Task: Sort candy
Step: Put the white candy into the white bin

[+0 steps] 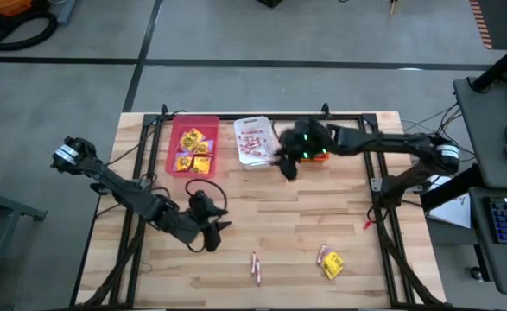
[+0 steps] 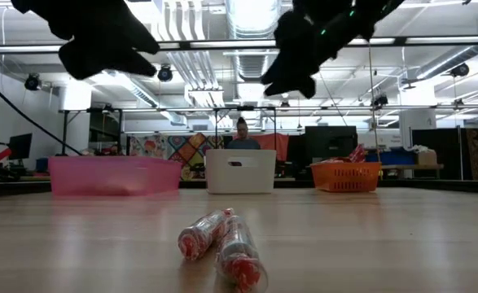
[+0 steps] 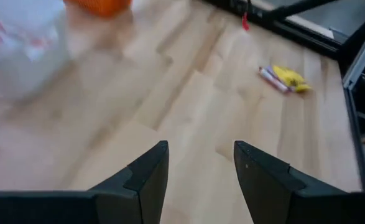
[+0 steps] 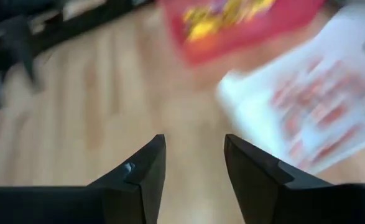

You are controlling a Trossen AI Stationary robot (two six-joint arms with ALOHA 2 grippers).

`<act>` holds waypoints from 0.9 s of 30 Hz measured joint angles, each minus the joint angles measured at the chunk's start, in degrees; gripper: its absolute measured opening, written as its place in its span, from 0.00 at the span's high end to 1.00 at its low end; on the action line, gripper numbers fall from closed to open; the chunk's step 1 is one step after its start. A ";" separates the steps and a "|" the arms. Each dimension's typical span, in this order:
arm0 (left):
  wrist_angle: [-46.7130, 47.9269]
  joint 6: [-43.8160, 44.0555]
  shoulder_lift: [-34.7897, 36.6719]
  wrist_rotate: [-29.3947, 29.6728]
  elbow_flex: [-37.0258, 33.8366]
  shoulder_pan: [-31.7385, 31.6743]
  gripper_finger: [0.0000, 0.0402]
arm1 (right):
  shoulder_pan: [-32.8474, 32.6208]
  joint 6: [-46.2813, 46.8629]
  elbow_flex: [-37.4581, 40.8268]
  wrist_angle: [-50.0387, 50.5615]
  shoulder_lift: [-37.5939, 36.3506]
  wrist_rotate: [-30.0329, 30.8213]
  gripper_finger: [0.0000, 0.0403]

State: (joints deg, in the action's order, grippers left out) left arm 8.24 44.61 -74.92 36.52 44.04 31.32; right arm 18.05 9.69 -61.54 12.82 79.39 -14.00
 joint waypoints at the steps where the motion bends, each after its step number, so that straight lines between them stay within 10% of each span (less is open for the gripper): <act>1: -0.08 1.97 -1.39 -0.75 0.55 0.15 0.59 | -1.85 1.22 0.00 2.92 -0.99 0.01 0.62; 27: 11.90 24.14 -38.27 -7.32 31.37 3.27 0.59 | -42.13 37.60 0.02 29.91 -4.69 5.14 0.67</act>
State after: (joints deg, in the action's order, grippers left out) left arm 20.14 68.75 -113.19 29.19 75.41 34.59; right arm -24.08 47.29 -61.52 42.72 74.70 -8.86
